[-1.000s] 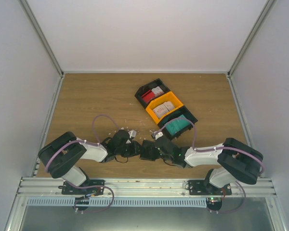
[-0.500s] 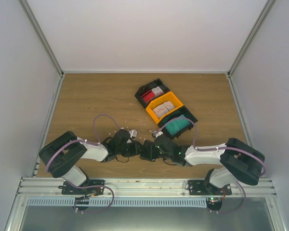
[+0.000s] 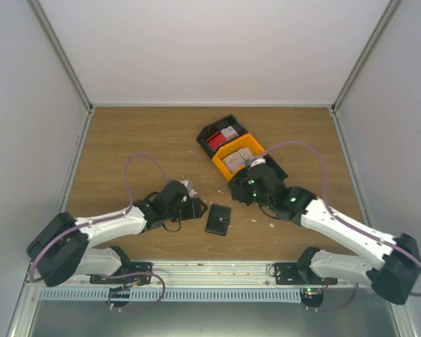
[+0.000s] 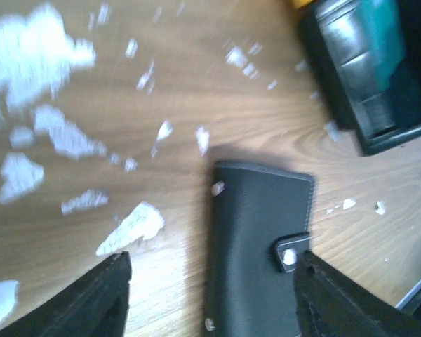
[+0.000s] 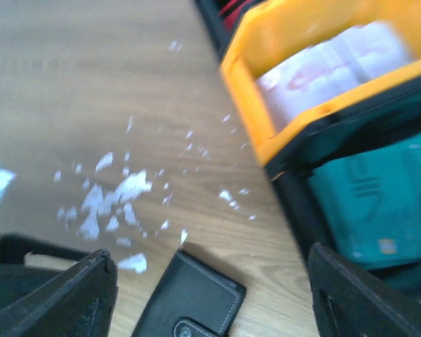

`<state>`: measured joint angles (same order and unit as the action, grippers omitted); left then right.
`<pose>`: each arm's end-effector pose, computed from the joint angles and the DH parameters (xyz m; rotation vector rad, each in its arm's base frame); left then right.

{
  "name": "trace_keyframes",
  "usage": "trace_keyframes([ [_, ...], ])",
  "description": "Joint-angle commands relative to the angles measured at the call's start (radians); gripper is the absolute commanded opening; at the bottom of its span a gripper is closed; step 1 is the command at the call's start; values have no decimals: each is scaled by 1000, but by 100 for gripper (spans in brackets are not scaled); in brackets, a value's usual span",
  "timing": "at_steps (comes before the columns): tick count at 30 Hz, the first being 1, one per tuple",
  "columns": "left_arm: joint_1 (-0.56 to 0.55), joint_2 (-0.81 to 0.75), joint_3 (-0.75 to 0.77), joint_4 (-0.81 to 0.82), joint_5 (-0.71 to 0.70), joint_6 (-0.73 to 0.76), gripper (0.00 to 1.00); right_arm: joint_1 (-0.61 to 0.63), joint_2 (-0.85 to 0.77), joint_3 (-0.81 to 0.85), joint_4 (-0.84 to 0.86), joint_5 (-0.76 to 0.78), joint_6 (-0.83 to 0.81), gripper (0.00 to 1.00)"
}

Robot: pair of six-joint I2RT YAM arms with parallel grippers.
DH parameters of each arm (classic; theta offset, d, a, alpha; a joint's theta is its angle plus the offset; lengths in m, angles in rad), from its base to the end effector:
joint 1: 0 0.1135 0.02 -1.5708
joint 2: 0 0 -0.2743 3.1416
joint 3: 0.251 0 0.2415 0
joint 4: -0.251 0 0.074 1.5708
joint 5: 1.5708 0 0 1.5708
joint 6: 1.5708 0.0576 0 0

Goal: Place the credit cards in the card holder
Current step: Reset both arms

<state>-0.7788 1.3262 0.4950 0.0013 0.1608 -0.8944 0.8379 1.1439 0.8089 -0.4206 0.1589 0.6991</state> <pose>0.1671 -0.1779 0.1507 -0.0694 2.6171 -0.8957 0.1689 0.1740 0.2532 -0.0837 2.3881 0.5800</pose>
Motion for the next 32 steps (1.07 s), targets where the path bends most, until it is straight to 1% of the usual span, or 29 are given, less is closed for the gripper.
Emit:
trace_keyframes([
  [1,15,-196,108,-196,-187,121,74,-31,-149,47,-208,236,-63,83],
  [2,15,-241,134,-227,-227,152,78,-35,-195,57,-235,282,-69,89],
  [4,16,-325,187,-298,-301,225,88,-46,-248,100,-303,364,-80,98],
  [5,18,-361,224,-341,-347,249,96,-48,-269,128,-344,402,-78,99],
  [6,18,-393,260,-385,-396,265,99,-48,-290,156,-376,434,-79,100],
  [9,18,-488,348,-469,-500,299,99,-49,-360,225,-448,514,-82,100],
  [12,18,-590,395,-516,-574,315,99,-49,-421,283,-512,584,-67,100],
  [16,18,-738,421,-554,-619,362,99,-49,-502,330,-601,652,-26,100],
  [20,18,-848,430,-585,-650,401,99,-49,-588,347,-652,692,36,100],
  [26,18,-935,429,-592,-643,456,99,-49,-649,358,-698,711,82,100],
  [29,18,-961,420,-581,-628,475,99,-49,-651,359,-722,701,124,100],
  [32,19,-967,410,-583,-639,471,99,-49,-644,346,-717,677,131,100],
])
